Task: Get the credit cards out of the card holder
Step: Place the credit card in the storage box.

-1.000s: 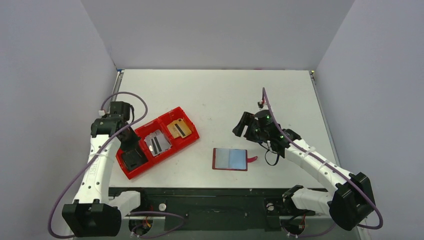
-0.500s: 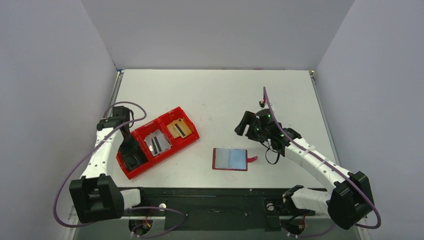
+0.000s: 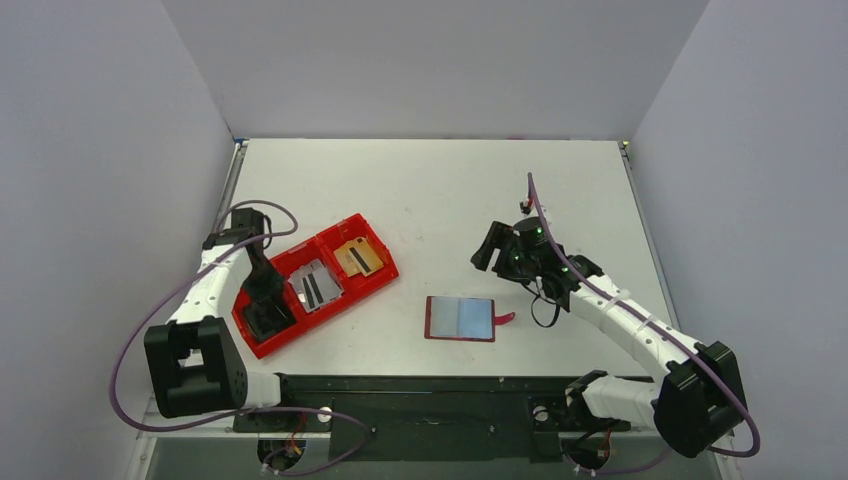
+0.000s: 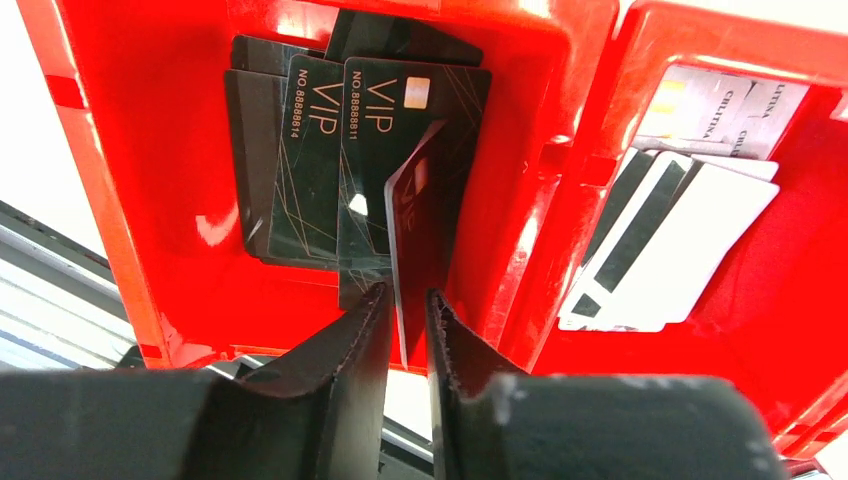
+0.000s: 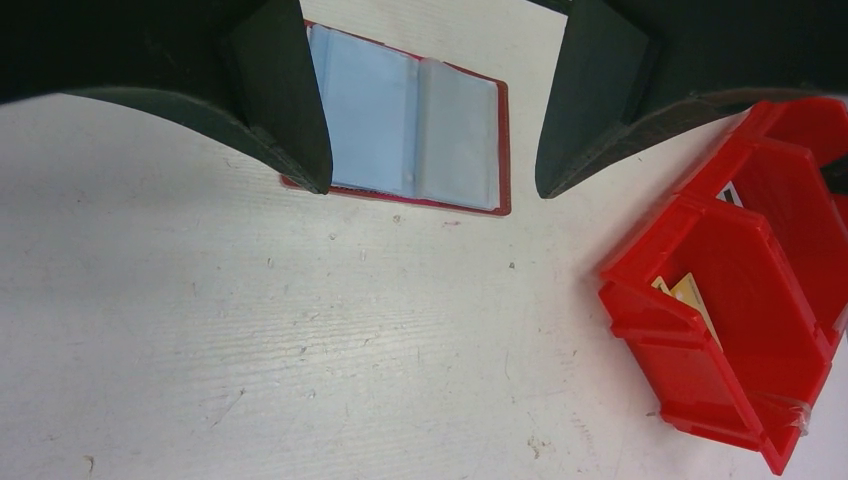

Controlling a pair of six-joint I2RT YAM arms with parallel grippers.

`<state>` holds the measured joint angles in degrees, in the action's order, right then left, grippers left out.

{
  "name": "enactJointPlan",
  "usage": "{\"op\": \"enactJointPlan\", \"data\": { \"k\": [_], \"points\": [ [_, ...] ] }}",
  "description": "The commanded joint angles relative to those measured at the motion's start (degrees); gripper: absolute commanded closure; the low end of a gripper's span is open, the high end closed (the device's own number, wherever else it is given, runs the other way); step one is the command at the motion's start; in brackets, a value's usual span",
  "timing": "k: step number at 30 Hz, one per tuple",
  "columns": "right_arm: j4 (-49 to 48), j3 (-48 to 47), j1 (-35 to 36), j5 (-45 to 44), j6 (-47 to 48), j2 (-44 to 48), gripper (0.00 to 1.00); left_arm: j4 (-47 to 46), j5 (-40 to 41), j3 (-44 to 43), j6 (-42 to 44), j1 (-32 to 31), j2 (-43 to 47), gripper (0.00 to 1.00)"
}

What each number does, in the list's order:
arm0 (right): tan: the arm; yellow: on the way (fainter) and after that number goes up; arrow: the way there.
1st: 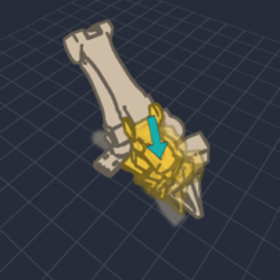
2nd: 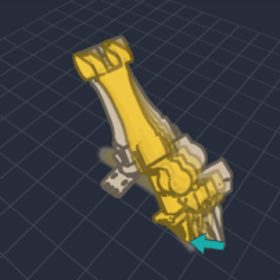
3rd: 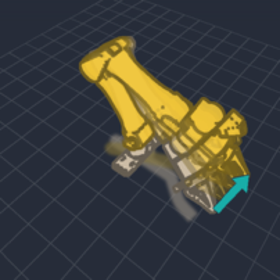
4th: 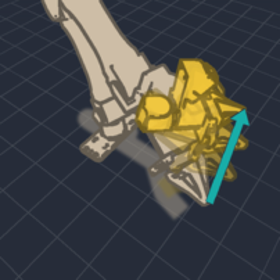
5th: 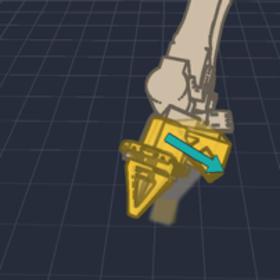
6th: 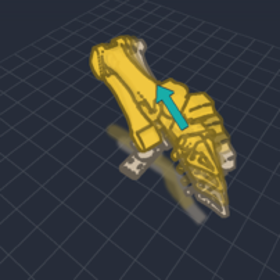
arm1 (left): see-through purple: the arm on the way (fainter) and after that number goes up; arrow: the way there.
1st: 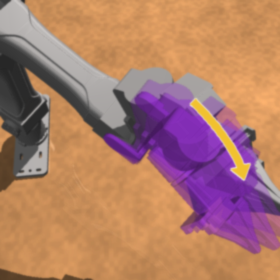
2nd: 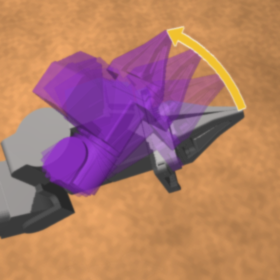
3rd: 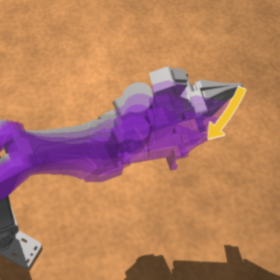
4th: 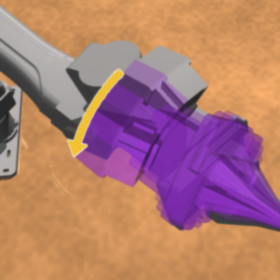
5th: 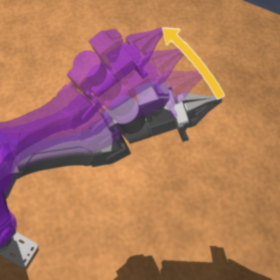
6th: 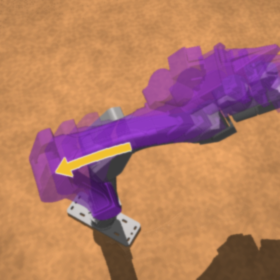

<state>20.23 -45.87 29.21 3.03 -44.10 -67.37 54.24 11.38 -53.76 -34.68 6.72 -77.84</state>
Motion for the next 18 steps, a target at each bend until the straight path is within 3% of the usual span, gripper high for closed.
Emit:
{"op": "enactJointPlan", "data": {
  "k": [1, 6, 18],
  "points": [
    [-0.56, -1.56, -0.45, 0.04, 1.09, -1.42, 0.3, -2.39, 0.77, -0.53, -0.02, 0.7, -0.35, 0.8],
    [-0.32, -1.28, -0.46, -0.3, 0.76, -0.98, 0.3, -1.02, 3.71, -1.94, -1.07, 0.71, 1.56, 0.6],
    [0.08, -0.59, -0.47, -0.39, -0.08, -1.48, 0.3, 0.77, 6.56, -4.84, -1.4, 0.21, 6.16, 0.54]
  ]
}}
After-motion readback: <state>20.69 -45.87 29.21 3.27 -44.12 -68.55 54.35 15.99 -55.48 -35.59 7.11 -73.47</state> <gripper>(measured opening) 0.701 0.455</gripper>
